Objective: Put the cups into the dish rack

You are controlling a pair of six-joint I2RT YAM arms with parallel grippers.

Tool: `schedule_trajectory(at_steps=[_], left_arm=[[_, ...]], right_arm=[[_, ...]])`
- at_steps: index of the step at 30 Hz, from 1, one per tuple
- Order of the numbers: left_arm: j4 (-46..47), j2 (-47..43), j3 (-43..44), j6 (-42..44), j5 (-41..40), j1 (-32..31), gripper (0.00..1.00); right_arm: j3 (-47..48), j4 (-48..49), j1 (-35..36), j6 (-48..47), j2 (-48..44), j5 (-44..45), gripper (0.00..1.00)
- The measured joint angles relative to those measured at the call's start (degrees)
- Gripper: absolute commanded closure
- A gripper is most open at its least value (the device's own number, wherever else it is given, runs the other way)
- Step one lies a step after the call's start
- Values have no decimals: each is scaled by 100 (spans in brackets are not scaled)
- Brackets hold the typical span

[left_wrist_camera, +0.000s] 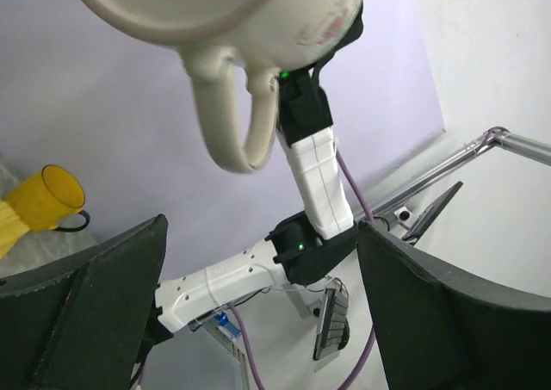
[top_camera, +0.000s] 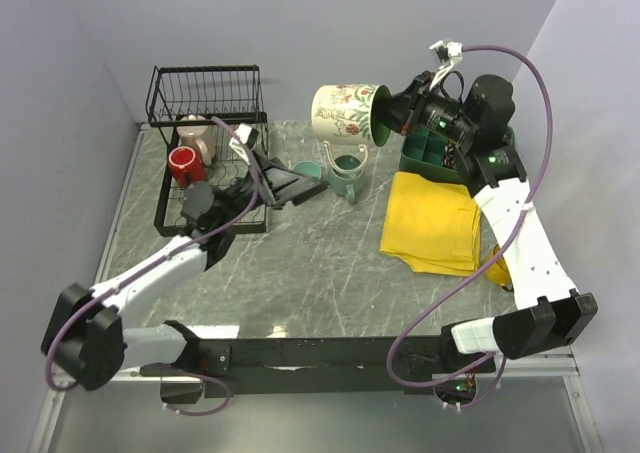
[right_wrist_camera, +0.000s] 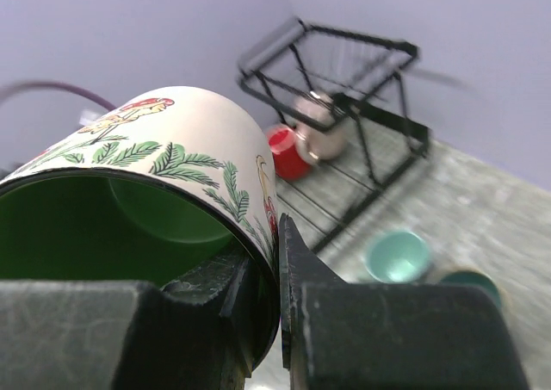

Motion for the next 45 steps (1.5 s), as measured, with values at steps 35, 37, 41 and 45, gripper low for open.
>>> schedule_trajectory(at_steps=[35,37,41,45], left_arm=[[208,1779,1784,-420,-498,-933,86],[367,1823,1786,-321,-514,-922,99],[573,1862,1812,-306,-448,-920,99],[684,1792,1639,-341,-382,-909,99]], right_arm=[[-1856,2601,46,890,-763,133,100],[-1858,2562,44,905,-789,173,100],[-1952,2590,31,1014,-883,190,81],[-2186,2708,33,831,-1043,-15,33]])
